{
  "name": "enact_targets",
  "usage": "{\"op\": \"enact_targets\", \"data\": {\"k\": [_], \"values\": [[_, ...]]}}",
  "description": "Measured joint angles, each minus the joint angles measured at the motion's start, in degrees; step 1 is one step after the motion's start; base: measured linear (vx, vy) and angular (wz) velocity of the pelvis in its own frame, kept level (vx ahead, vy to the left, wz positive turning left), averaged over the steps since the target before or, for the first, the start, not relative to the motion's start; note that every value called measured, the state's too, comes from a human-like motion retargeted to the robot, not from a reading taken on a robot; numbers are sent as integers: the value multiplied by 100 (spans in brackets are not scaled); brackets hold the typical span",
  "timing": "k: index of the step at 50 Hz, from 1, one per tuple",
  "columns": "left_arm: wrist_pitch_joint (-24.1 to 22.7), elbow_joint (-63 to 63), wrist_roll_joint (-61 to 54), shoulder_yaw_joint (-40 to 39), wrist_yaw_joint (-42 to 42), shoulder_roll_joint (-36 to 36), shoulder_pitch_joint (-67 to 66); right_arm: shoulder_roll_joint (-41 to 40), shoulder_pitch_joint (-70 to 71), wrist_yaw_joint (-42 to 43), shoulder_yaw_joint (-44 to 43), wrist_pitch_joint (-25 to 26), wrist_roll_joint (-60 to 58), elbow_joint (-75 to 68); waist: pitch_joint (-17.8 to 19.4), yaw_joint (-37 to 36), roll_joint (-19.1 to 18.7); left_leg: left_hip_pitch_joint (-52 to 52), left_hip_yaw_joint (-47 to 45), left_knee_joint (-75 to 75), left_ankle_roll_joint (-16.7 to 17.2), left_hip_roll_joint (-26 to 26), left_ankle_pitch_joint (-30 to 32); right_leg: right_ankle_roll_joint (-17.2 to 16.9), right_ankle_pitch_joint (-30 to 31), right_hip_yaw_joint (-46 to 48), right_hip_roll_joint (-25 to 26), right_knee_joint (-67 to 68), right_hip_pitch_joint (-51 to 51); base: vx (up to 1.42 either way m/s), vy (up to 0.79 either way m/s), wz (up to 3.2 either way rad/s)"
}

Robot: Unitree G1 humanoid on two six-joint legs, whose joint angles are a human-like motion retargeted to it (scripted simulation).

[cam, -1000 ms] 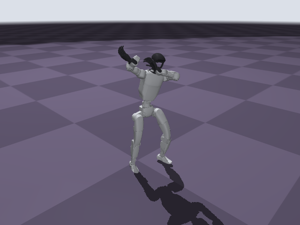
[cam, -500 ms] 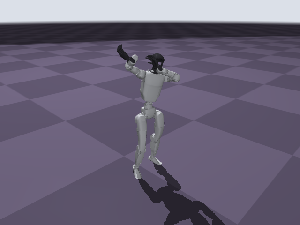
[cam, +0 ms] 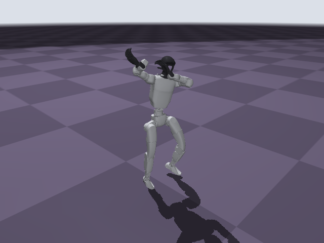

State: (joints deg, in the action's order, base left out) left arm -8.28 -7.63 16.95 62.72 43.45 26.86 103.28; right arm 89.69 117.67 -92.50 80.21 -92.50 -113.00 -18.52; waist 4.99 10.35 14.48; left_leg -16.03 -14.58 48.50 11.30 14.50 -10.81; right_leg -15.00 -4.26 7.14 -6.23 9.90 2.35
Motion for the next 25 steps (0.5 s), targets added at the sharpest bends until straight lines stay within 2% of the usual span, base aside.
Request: {"op": "enact_targets", "data": {"k": [3, 5, 8, 10, 11, 12, 13, 15, 17, 20, 23, 25], "values": [[-93, 4, -44, -175, 171, -115, 84, 66, 141, 0, 0, 0, 0, -327, -29, -291, -306, -220, -62, -1231, 77, 452, -65, 0, -61, -60, 301, -158, 24, 33, 7, -38], [-224, 34, -29, -144, 221, -93, 155, 264, 159, 0, 0, 0, 0, -1006, -62, -385, -294, -169, -144, -2343, 116, 582, 70, 0, -135, -114, 386, -231, 55, 38, 17, -39], [-308, 123, -143, -258, 222, -221, 177, -19, 125, 0, 0, 0, 0, -719, -64, -598, -337, 159, -57, -3651, 232, 448, 731, 0, -330, -257, 302, -168, 176, 43, 31, -36], [-151, 293, -252, -320, 63, -270, 129, 23, -20, 0, 0, 0, 0, -794, -54, -667, -253, 460, 28, -4174, 150, 166, 1149, 0, -456, -356, 67, -10, 235, 45, 44, -21], [-946, -195, -2105, -284, -225, -693, -336, -89, -106, 0, 0, 0, 0, -941, 44, -737, -114, 750, -34, -4510, 60, -49, 1306, 0, -561, -386, -122, 259, 219, 44, 43, -13], [-1474, -512, -3439, -242, -504, -961, -653, -166, -239, 0, 0, 0, 0, -1012, 107, -793, 35, 1000, -97, -4761, -26, -214, 1396, 18, -621, -417, -272, 512, 198, 43, 37, -16], [-1466, -489, -3732, -190, -764, -916, -672, -171, -465, 0, 0, 0, 0, -930, 97, -822, 202, 1169, -161, -4844, -104, -280, 1353, 73, -592, -450, -342, 736, 166, 43, 34, -22], [-1526, -474, -4019, -443, -894, -906, -756, -87, -529, 0, 0, 0, 0, -1123, 96, -944, 212, 1488, -280, -4925, -176, -361, 1190, 181, -430, -489, -446, 1358, 30, 42, 30, -25], [-1486, -501, -4056, -324, -1114, -803, -772, -126, -713, 0, 0, 0, 0, -939, 164, -965, 367, 1753, -351, -4893, -216, -346, 1023, 309, -117, -520, -456, 2169, -235, 37, 27, -22], [-1471, -582, -3891, -295, -1211, -694, -772, -132, -677, 0, 0, 0, 0, -809, 249, -945, 392, 2046, -409, -4804, -235, -319, 825, 442, 121, -450, -457, 3363, -759, 32, 24, -10], [-1442, -625, -3787, -297, -1233, -749, -757, -119, -570, 0, 0, 0, 0, -630, 266, -810, 356, 2215, -417, -4768, -213, -310, 658, 542, -49, -109, -506, 3905, -1175, 30, 19, 9], [-1477, -639, -3740, -460, -1133, -848, -734, -49, -371, 0, 0, 0, 0, -694, 243, -723, 251, 2282, -395, -4782, -179, -368, 569, 494, -122, 131, -566, 3891, -1374, 30, 14, 30]]}}
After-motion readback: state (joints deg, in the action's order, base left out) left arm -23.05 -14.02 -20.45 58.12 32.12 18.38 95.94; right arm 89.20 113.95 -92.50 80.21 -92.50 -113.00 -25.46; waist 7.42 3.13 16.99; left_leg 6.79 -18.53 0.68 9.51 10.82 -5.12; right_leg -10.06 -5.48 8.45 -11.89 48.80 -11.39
